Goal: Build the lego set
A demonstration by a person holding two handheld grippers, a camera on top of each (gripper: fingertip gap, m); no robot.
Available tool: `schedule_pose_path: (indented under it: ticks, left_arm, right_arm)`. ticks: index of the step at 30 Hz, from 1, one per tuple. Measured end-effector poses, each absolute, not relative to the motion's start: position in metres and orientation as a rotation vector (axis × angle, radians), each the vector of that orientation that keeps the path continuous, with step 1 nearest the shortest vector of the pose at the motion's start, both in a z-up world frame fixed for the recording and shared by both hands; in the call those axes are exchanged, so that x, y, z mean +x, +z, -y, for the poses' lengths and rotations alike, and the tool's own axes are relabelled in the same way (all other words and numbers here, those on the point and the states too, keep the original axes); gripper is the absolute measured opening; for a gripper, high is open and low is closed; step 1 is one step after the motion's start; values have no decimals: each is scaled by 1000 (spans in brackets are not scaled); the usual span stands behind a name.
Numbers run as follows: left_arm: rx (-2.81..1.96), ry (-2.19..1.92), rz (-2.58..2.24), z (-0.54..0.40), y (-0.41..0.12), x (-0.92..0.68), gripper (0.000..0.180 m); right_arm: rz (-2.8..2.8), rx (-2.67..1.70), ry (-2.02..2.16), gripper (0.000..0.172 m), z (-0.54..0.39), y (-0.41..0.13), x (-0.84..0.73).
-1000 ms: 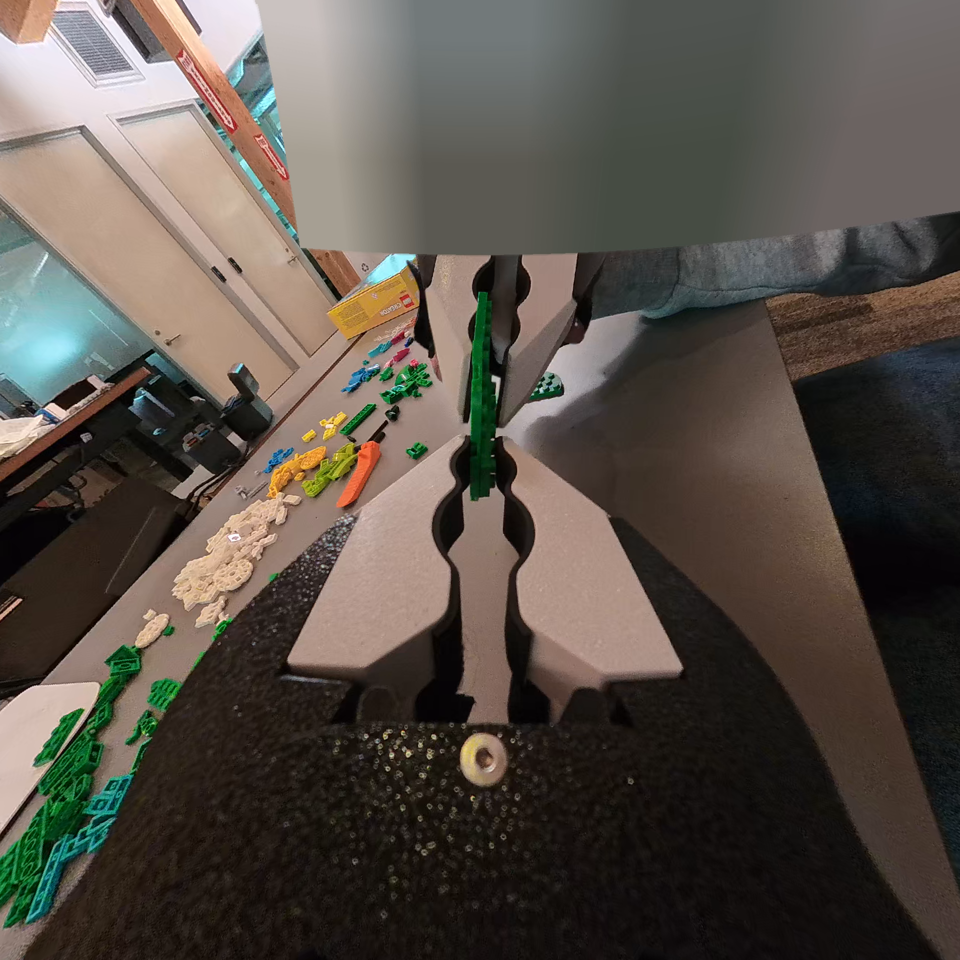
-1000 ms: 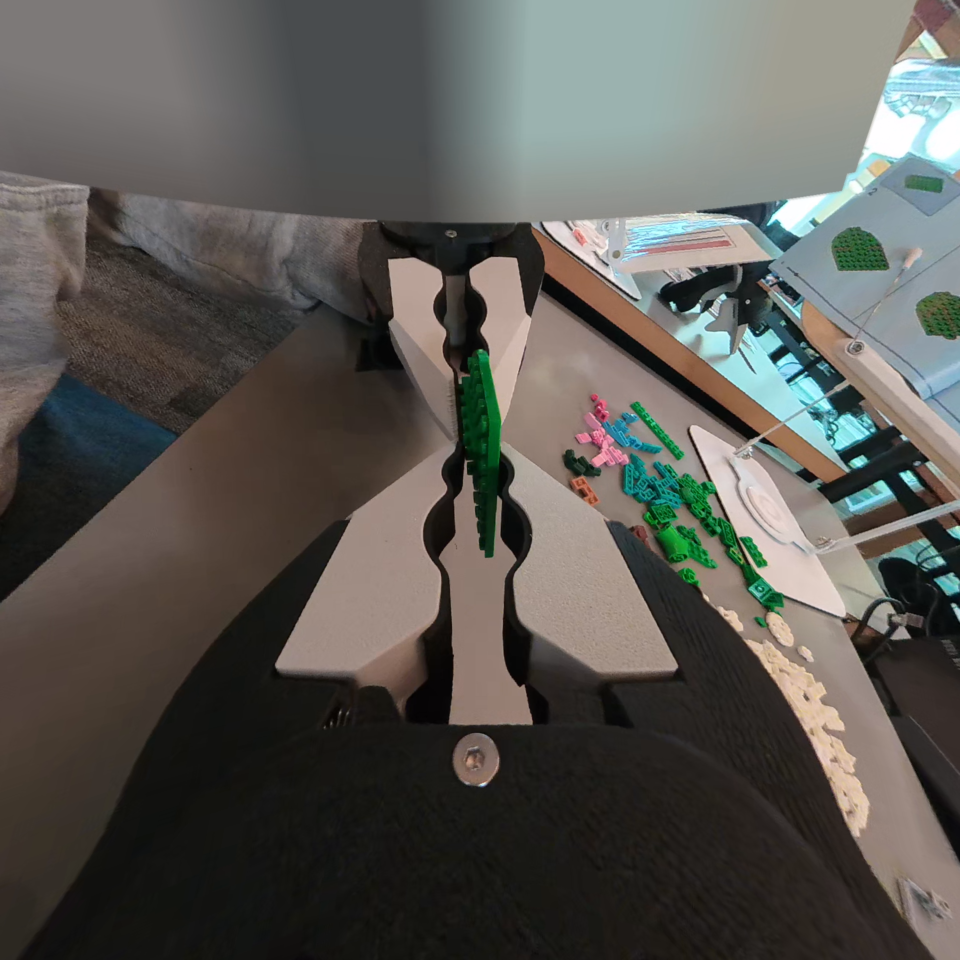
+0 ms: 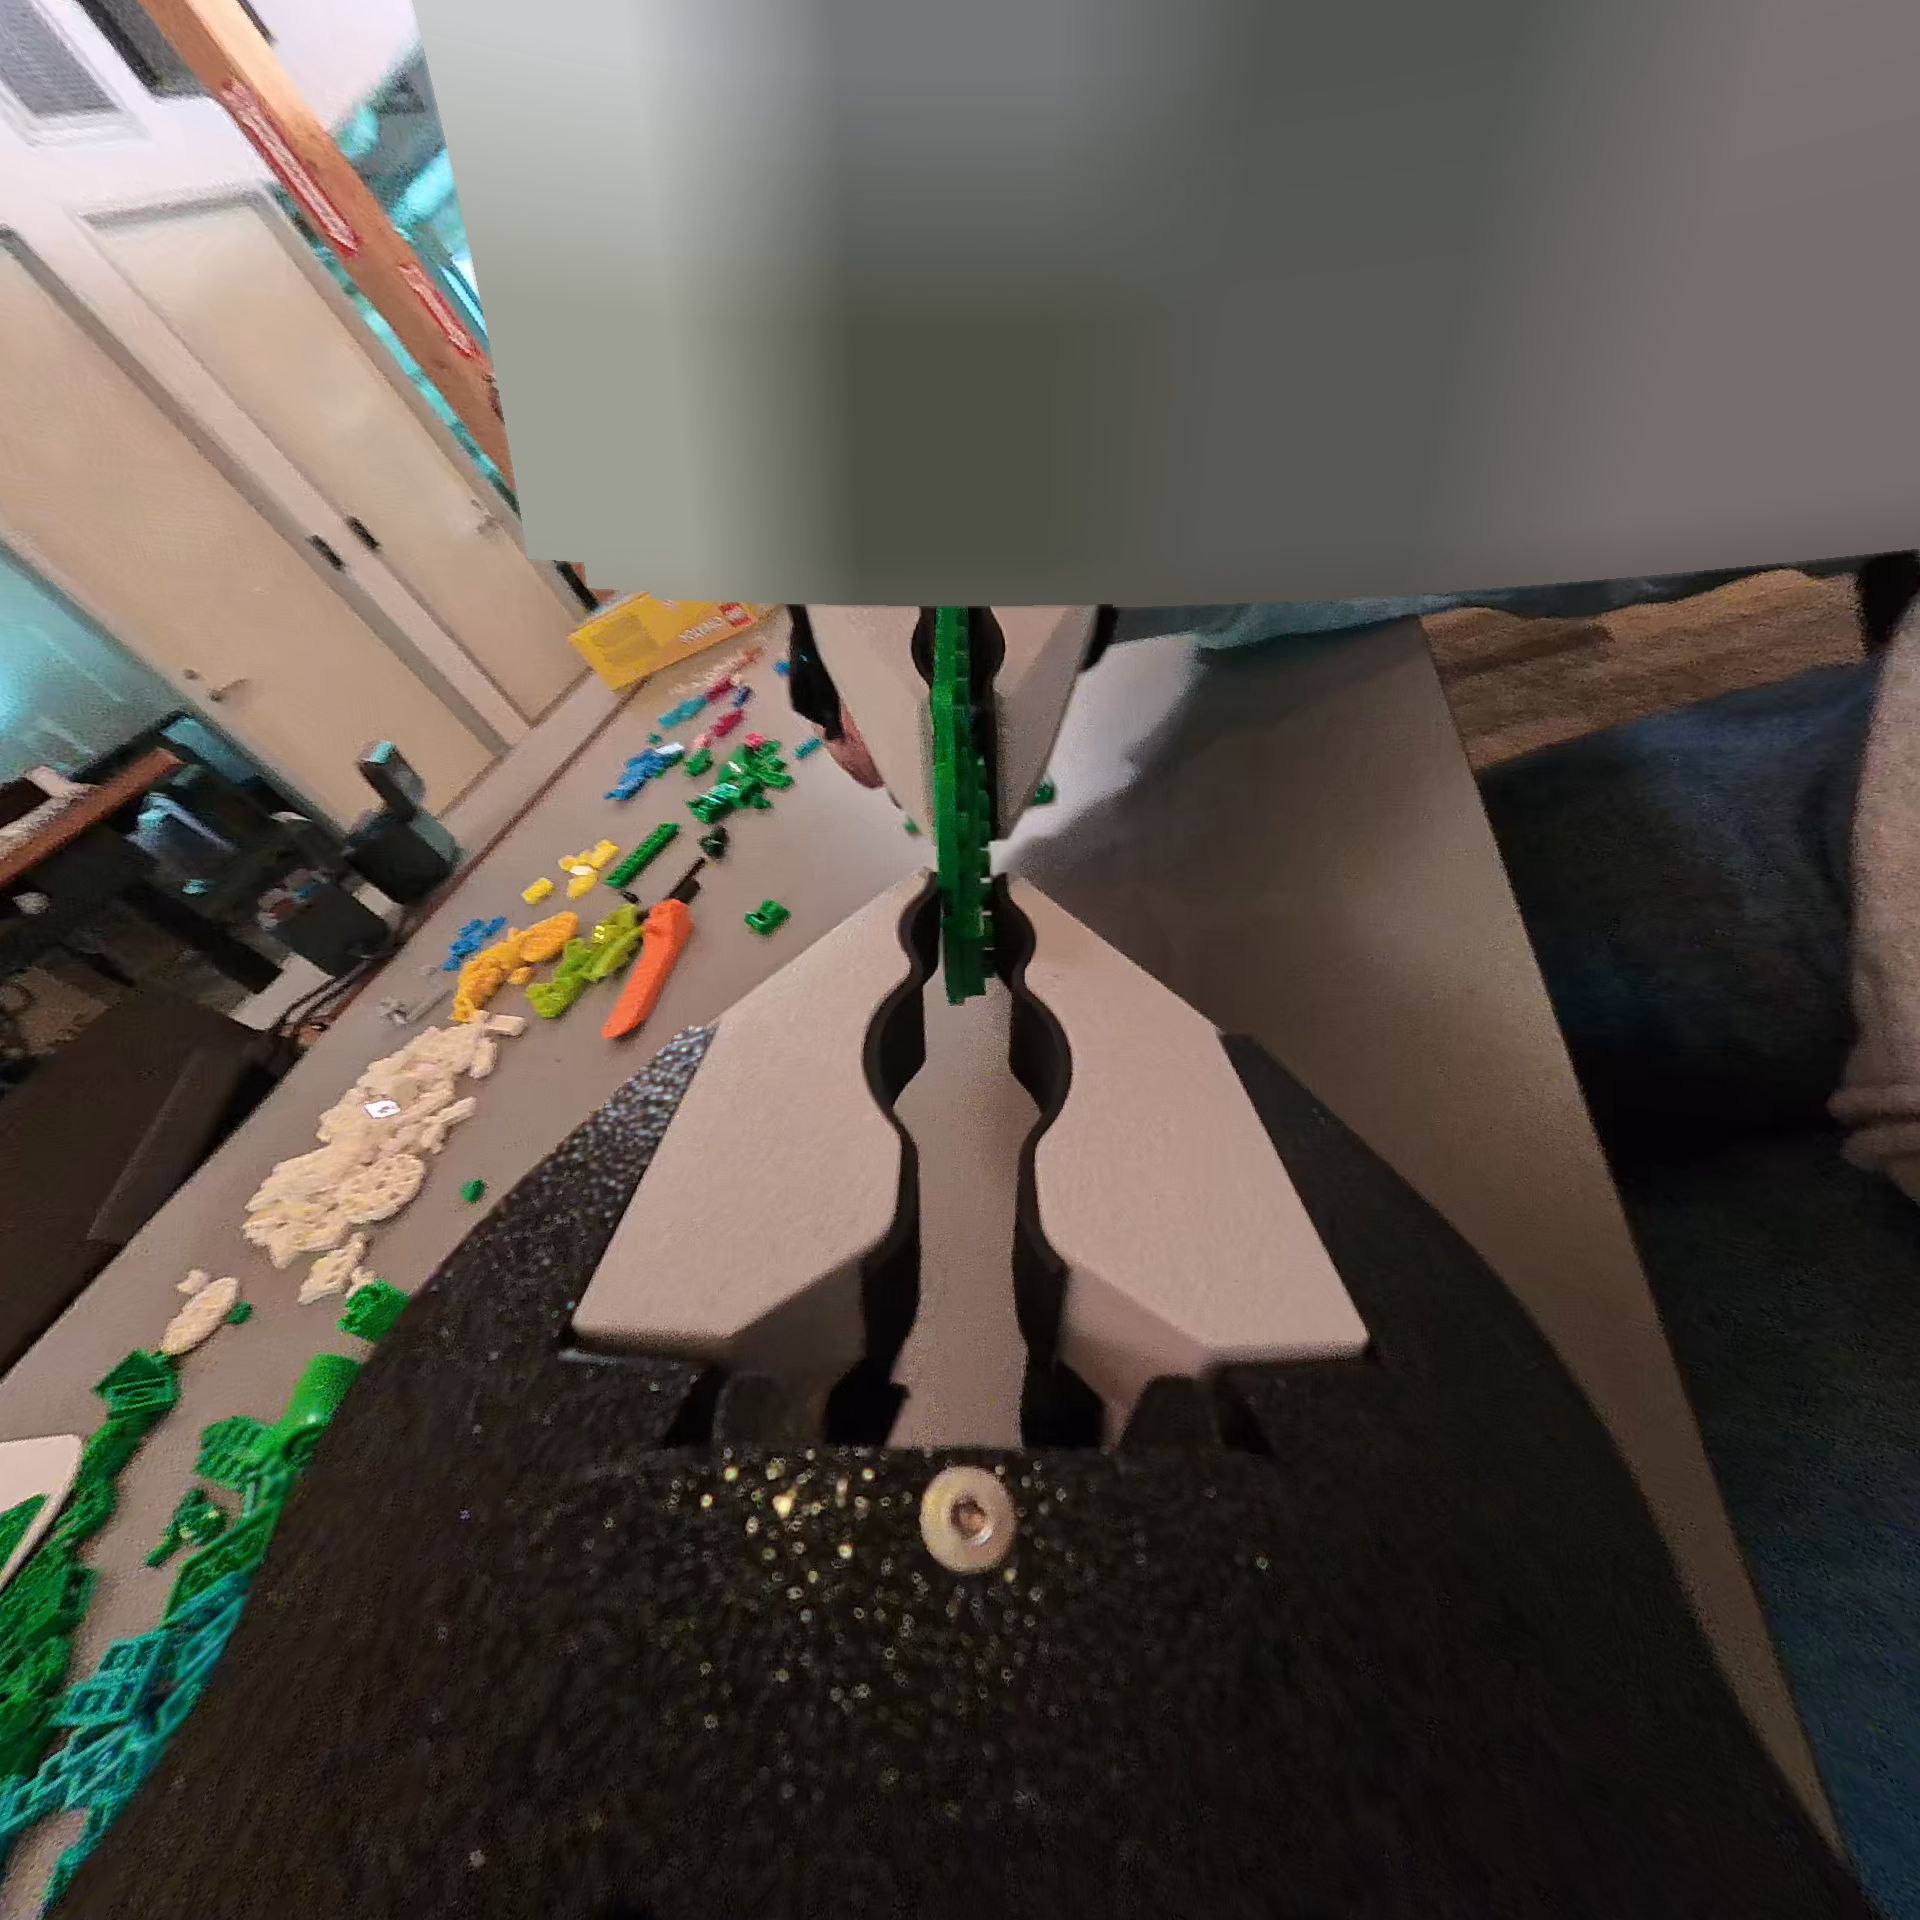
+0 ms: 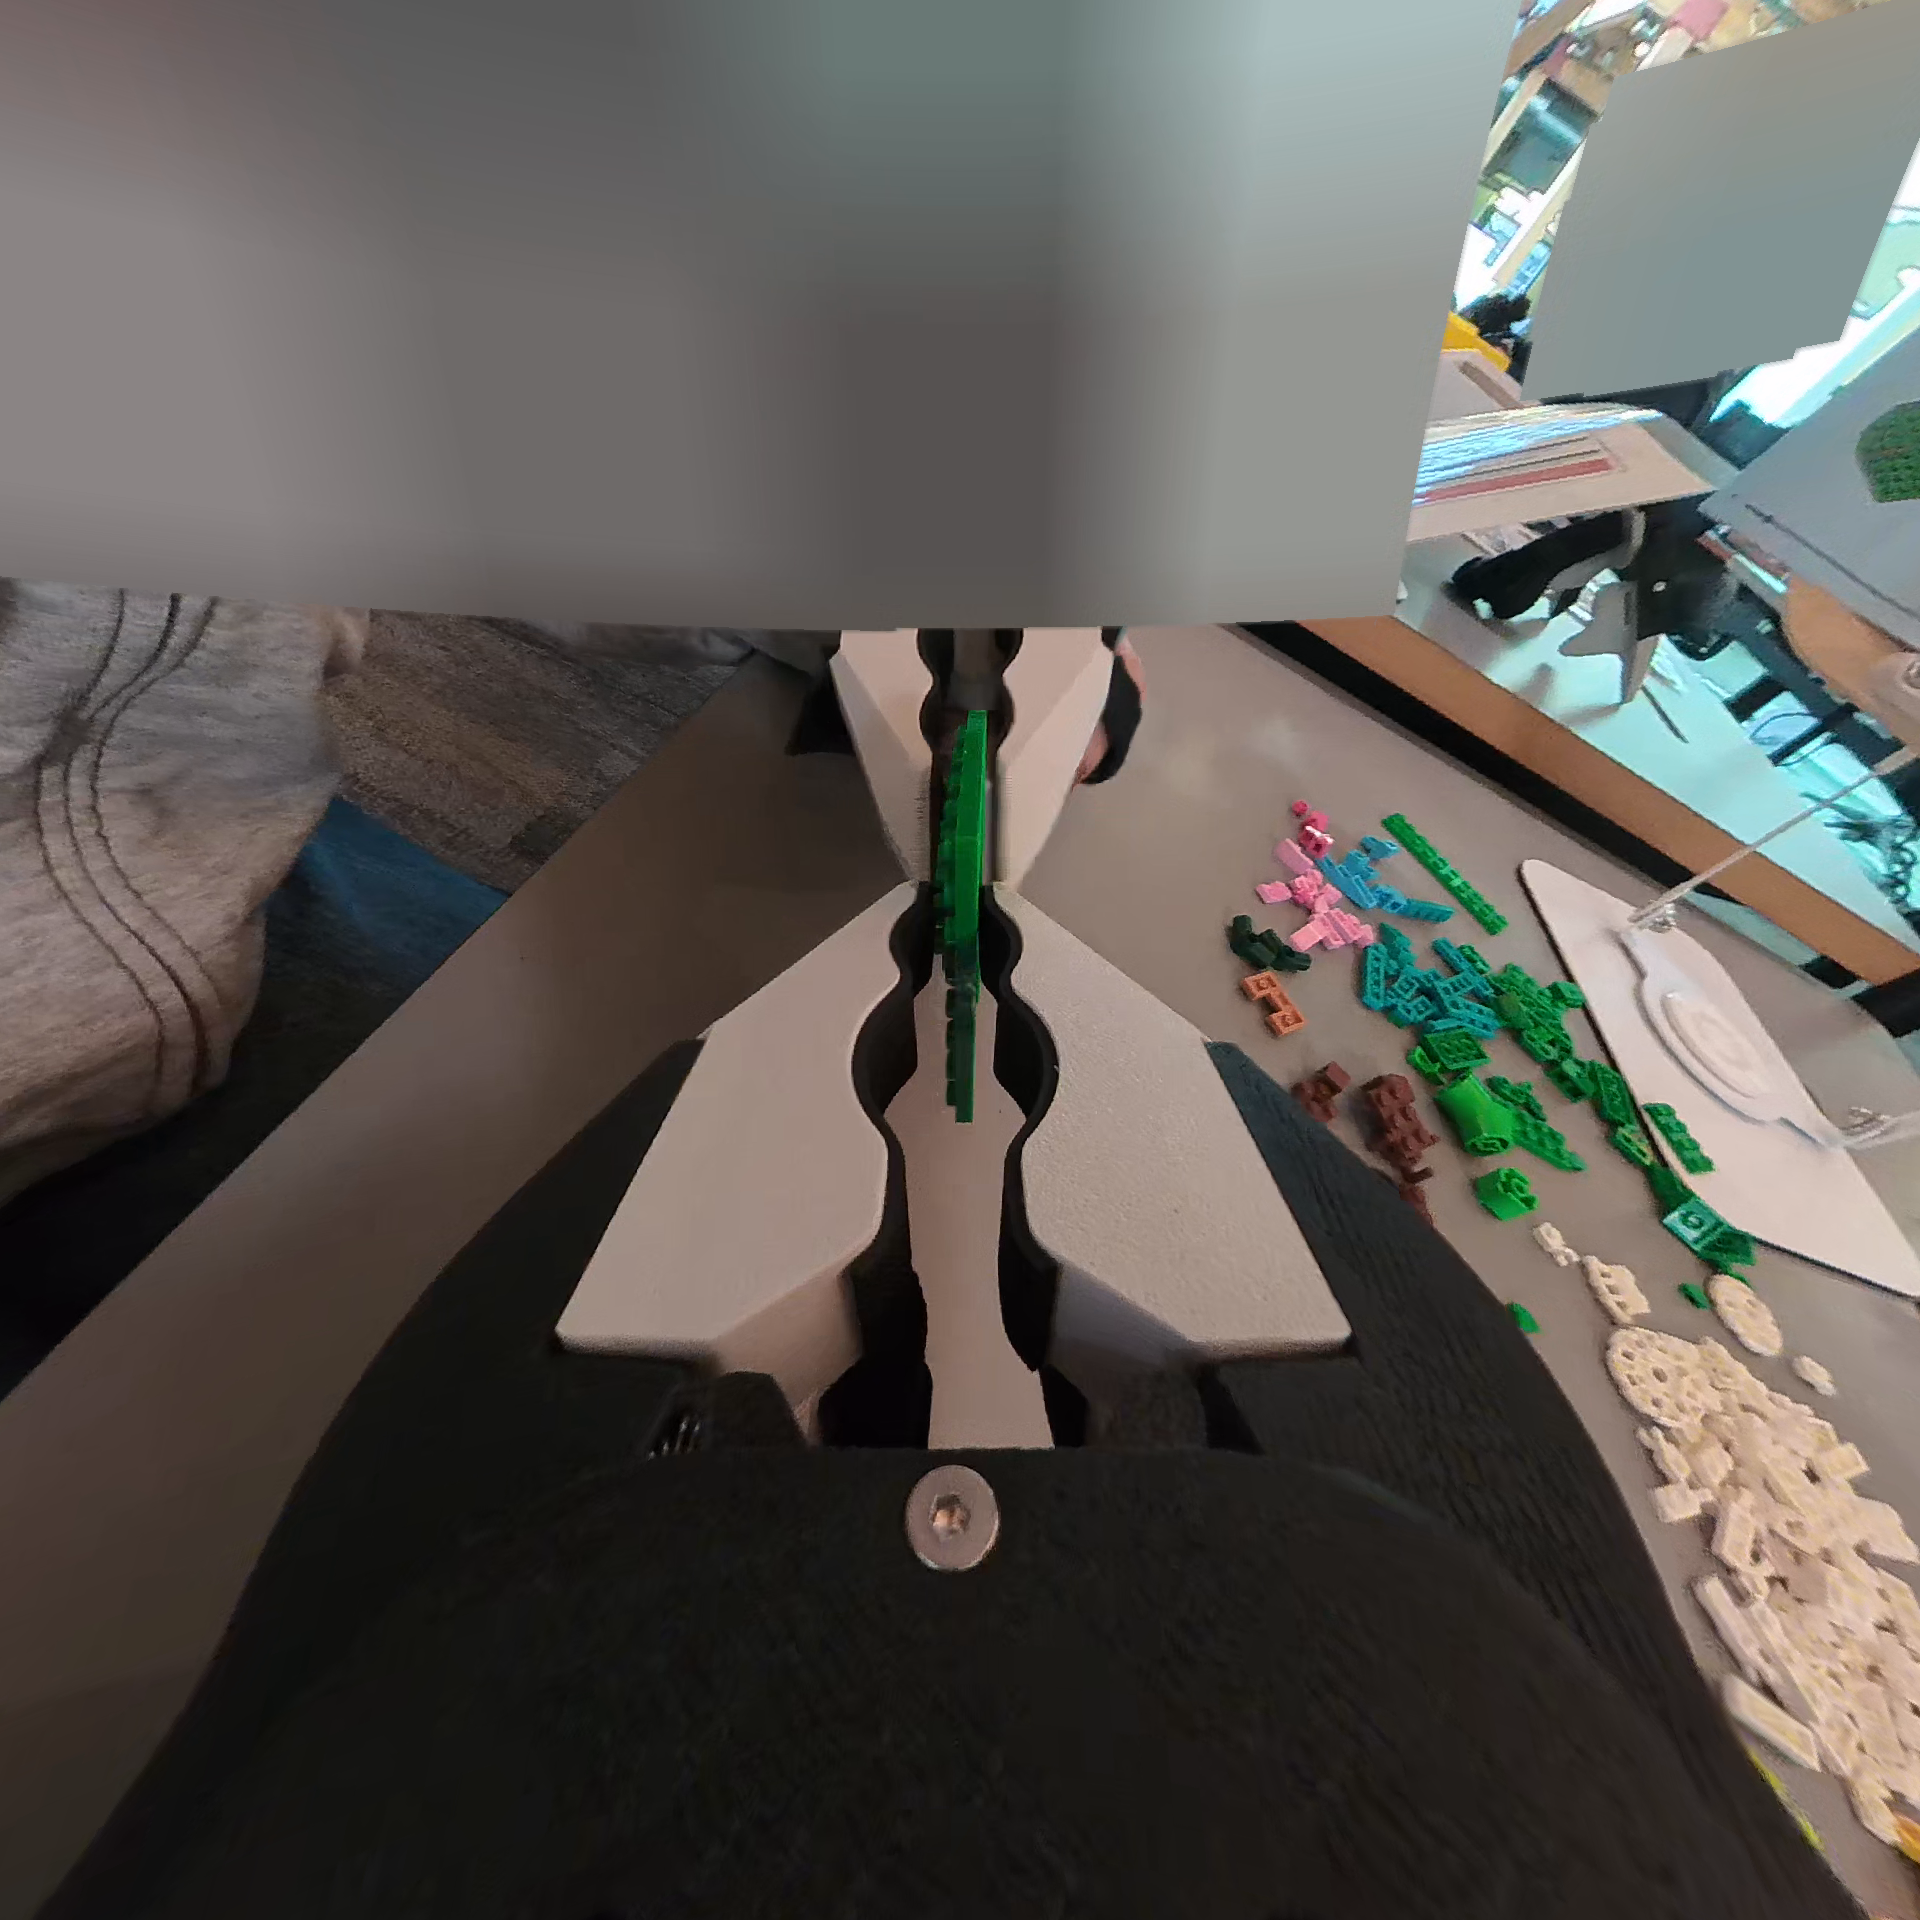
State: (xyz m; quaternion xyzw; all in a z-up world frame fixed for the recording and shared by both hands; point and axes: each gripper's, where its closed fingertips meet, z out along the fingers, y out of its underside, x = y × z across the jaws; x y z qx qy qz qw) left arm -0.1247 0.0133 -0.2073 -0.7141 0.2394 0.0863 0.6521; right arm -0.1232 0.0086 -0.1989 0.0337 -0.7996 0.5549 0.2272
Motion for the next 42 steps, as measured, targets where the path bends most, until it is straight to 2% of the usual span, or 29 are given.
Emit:
schedule_pose_path:
  ticks: [2, 16, 32, 37, 42]
  left_arm:
    - [-1563, 242, -481, -14, -197, -131, 24]
    - [-1512, 161, -521, -12, -192, -118, 6]
    - [-1556, 220, -528, -14, -198, -124, 5]
    - [-1556, 232, -487, -17, -196, -128, 12]
    - [-1577, 192, -495, -17, -198, -126, 5]
  right_arm:
    - [2180, 95, 1558, 6, -9, -194, -122]
    - [2202, 77, 1568, 6, -10, -197, -122]
    - [2248, 1, 1563, 6, -12, -202, -129]
    - [2209, 25, 1579, 6, -12, -197, -127]
    - [2197, 33, 1564, 6, -12, -198, -129]
